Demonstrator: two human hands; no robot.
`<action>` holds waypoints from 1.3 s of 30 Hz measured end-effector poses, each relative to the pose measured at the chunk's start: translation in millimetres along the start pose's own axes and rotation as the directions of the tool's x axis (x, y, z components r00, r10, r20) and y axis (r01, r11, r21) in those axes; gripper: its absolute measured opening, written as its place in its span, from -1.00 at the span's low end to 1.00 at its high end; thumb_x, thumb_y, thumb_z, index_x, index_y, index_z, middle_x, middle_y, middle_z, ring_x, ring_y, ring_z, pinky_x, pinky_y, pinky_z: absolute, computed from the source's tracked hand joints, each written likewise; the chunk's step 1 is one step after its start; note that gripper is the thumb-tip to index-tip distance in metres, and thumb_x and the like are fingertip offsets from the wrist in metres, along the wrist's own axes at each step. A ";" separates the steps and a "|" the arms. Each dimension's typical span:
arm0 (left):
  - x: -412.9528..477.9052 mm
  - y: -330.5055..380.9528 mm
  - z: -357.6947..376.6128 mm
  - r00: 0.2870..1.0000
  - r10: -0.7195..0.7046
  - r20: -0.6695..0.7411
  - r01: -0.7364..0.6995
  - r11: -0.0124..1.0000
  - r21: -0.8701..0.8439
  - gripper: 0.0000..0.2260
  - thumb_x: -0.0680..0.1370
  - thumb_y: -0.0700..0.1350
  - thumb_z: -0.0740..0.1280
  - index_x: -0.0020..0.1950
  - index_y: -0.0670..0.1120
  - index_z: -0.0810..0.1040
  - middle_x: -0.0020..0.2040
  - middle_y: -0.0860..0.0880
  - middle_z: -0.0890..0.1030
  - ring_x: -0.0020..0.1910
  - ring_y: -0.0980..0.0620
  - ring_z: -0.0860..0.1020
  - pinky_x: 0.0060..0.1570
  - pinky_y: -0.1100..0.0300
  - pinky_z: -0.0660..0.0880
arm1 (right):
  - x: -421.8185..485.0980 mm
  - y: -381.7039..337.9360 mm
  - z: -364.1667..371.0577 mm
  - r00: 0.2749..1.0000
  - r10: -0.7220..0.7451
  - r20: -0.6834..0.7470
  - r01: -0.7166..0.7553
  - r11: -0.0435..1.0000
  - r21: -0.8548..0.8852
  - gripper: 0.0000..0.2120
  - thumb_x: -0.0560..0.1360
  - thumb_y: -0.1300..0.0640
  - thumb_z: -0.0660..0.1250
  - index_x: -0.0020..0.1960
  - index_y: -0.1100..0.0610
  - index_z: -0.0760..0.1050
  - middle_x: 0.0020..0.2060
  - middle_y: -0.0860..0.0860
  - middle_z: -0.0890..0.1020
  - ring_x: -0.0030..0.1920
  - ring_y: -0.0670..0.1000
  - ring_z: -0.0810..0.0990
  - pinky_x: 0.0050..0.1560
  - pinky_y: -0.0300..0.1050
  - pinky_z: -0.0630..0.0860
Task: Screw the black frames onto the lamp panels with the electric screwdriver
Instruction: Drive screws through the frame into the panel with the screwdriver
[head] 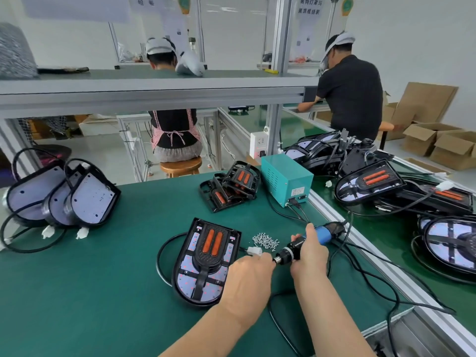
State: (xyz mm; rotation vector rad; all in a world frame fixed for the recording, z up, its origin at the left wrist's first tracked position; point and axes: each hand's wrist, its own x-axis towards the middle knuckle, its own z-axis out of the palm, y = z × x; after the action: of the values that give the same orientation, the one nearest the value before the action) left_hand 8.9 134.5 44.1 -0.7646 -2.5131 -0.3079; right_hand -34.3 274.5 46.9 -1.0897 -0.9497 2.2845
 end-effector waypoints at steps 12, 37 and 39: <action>-16.3 -4.6 -15.4 0.999 0.021 0.031 -0.020 0.999 -0.040 -0.59 0.15 -0.09 0.70 -0.45 -0.01 0.43 -0.58 0.07 0.37 -0.62 0.07 0.34 -0.62 0.25 0.15 | -17.1 1.4 5.2 1.000 -0.004 0.006 0.004 0.999 -0.048 -0.53 0.61 0.04 0.38 0.36 0.31 0.39 -0.23 0.07 0.54 -0.29 0.00 0.56 -0.34 -0.14 0.47; -15.3 -11.6 -16.4 0.963 -0.243 0.119 0.267 0.788 -0.555 -0.85 0.62 -0.08 0.31 -0.12 -0.08 0.47 -0.47 0.09 0.32 -0.45 0.01 0.29 -0.35 0.16 0.20 | -3.8 -14.3 4.6 0.994 0.068 -0.088 -0.063 0.996 0.059 -0.78 0.63 0.03 0.34 0.07 0.16 0.37 -0.20 0.07 0.57 -0.30 -0.02 0.55 -0.31 -0.09 0.50; -15.7 -11.1 -15.8 0.961 -0.247 0.126 0.274 0.780 -0.563 -0.85 0.63 -0.09 0.31 -0.13 -0.09 0.47 -0.46 0.08 0.34 -0.44 0.02 0.29 -0.36 0.17 0.21 | -3.7 -14.6 5.2 0.994 0.079 -0.076 -0.073 0.994 0.079 -0.79 0.63 0.05 0.34 0.03 0.16 0.38 -0.18 0.07 0.56 -0.28 -0.03 0.56 -0.29 -0.09 0.51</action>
State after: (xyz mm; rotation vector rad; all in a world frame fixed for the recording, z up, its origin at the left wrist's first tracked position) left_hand 20.1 112.7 48.7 -0.6273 -2.5811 -1.2101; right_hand -35.0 279.9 61.8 -1.1937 -0.7964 2.2993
